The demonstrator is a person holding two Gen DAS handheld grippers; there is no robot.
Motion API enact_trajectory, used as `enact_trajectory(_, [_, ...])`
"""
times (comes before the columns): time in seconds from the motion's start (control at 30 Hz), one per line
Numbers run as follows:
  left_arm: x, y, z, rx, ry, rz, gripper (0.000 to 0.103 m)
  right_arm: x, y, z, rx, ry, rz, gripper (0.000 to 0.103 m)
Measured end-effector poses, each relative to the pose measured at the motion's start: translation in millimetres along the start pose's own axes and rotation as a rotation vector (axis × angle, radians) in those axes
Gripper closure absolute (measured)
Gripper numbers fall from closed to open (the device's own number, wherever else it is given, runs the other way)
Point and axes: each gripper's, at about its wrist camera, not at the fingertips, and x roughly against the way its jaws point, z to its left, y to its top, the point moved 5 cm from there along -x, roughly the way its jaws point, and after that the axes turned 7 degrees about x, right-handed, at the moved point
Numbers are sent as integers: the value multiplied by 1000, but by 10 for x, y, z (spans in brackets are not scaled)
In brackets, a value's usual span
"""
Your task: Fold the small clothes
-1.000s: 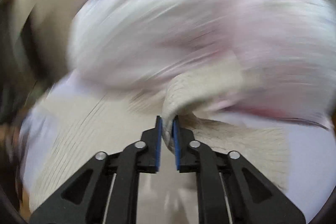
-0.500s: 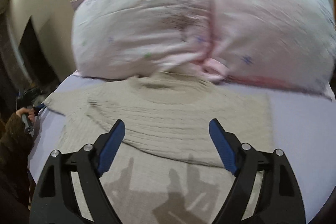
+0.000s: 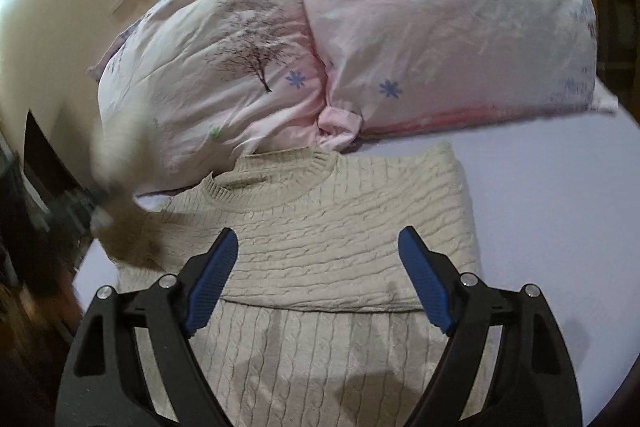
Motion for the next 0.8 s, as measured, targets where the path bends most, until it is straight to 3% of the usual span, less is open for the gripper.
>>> enact_trajectory(0.07, [-177,-156,-386,-114,-6,60,92,-24,-12,-135,-48,4,26,23])
enact_trajectory(0.13, [-149,-257,-461,-113,-37,80,90,-37,-27,-230,-77,8,51,29])
enact_trajectory(0.17, [-51,-266,-364,-72,-52,74,88,-56,-33,-274,-87,6,66,33])
enact_trajectory(0.2, [105,-265,-180,-3,-65,55,74,-94,-40,-322,-96,-3,87,38])
enact_trajectory(0.23, [239,-276,6,61,-70,38,53,-146,-52,-367,-110,-14,112,41])
enact_trajectory(0.3, [494,-358,422,179,-63,16,42,-253,-80,-420,-134,-19,146,51])
enact_trajectory(0.43, [885,-879,1092,409,-53,95,42,-533,-136,-369,-136,10,213,57])
enact_trajectory(0.47, [963,-1080,1259,488,-56,131,42,-612,-158,-327,-115,10,232,67])
enact_trajectory(0.5, [996,-1229,1396,539,-61,154,42,-658,-167,-296,-89,6,235,88])
enact_trajectory(0.57, [1052,-1450,1503,623,-88,179,42,-649,-112,-252,-58,-25,190,92])
enact_trajectory(0.63, [1178,-1675,1533,696,-134,181,41,-487,45,-336,-87,-78,89,92])
enact_trajectory(0.73, [1280,-1934,1460,761,-207,187,38,-363,53,-455,-83,-150,88,83])
enact_trajectory(0.8, [1333,-2081,1388,770,-222,205,37,-204,-76,-498,-89,-155,107,52])
